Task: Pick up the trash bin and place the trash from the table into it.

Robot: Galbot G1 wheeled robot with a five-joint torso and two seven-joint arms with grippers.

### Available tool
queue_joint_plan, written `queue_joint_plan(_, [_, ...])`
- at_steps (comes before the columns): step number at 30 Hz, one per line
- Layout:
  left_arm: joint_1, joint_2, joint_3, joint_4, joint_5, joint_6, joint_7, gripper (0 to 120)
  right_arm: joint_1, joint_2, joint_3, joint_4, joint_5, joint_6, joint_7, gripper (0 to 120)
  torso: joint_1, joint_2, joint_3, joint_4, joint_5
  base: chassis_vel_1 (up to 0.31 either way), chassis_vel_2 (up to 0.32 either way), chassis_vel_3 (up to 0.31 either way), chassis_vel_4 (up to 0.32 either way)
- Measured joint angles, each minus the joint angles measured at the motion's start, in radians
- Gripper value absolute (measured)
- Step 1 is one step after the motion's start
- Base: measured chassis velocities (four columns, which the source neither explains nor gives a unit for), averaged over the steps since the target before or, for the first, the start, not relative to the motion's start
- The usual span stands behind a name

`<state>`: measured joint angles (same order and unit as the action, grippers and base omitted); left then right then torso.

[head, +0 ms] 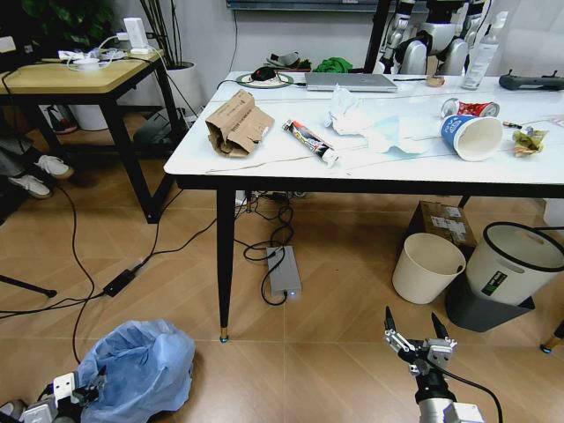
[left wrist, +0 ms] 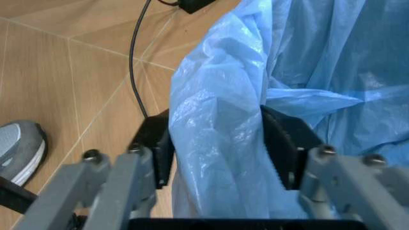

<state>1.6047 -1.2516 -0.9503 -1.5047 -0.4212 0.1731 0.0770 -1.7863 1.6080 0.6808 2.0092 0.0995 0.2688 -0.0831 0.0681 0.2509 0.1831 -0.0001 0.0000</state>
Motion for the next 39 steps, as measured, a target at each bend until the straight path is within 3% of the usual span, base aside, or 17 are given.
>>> queue_joint_plan(6, [-0.004,-0.001,0.001,0.009,0.002,-0.001,0.003,26,-0.002,0.0,0.002,0.006,-0.001,0.0,0.0,100,0.0,0.0,0.0,0.0001,0.0004,0.0,0.0,0.0,0.0])
queue_joint_plan(8, [-0.006,-0.003,0.001,0.012,0.007,-0.002,0.003,14,-0.003,0.0,0.003,0.009,-0.001,0.0,0.0,100,0.0,0.0,0.0,0.0001,0.0006,0.0,0.0,0.0,0.0])
queue_joint_plan(13, [-0.007,-0.008,0.001,0.018,0.004,-0.008,0.013,0,-0.004,0.0,0.003,0.009,-0.002,0.0,0.0,100,0.0,0.001,0.0,0.0001,0.0008,0.0,0.0,0.0,0.0])
queue_joint_plan(20, [0.005,-0.012,0.005,0.025,0.009,-0.034,0.018,0,-0.003,0.0,0.003,0.01,-0.003,0.0,0.0,100,0.0,0.001,0.0,0.0,0.0005,0.0,0.0,0.0,0.0])
queue_joint_plan(24, [0.022,-0.021,0.018,0.027,0.008,-0.13,0.081,0,0.0,0.0,0.003,0.01,-0.003,-0.002,-0.001,100,0.0,0.001,0.001,0.0002,0.0004,0.0,0.0,0.0,0.0])
queue_joint_plan(27, [0.08,-0.043,0.04,-0.039,-0.017,-0.166,0.168,0,0.002,0.0,0.005,0.009,-0.005,-0.006,-0.001,100,0.0,0.001,0.001,-0.0003,-0.0014,0.0,0.0,0.0,0.0])
queue_joint_plan(32, [0.146,-0.063,0.076,-0.141,0.011,-0.291,0.149,0,0.008,0.0,0.005,0.009,-0.009,-0.015,-0.001,100,0.001,0.001,0.001,0.0001,0.0004,0.0,0.0,0.0,0.0])
queue_joint_plan(34, [0.174,-0.063,0.094,-0.19,0.008,-0.325,0.163,0,0.01,0.0,0.003,0.011,-0.013,-0.018,-0.001,100,0.001,0.001,0.001,-0.0002,-0.0006,0.0,0.0,0.0,0.0])
queue_joint_plan(39, [0.213,-0.062,0.107,-0.273,-0.003,-0.336,0.176,0,0.011,0.0,0.0,0.012,-0.021,-0.021,-0.001,100,0.001,0.001,0.001,0.0001,0.0006,0.0,0.0,0.0,0.0])
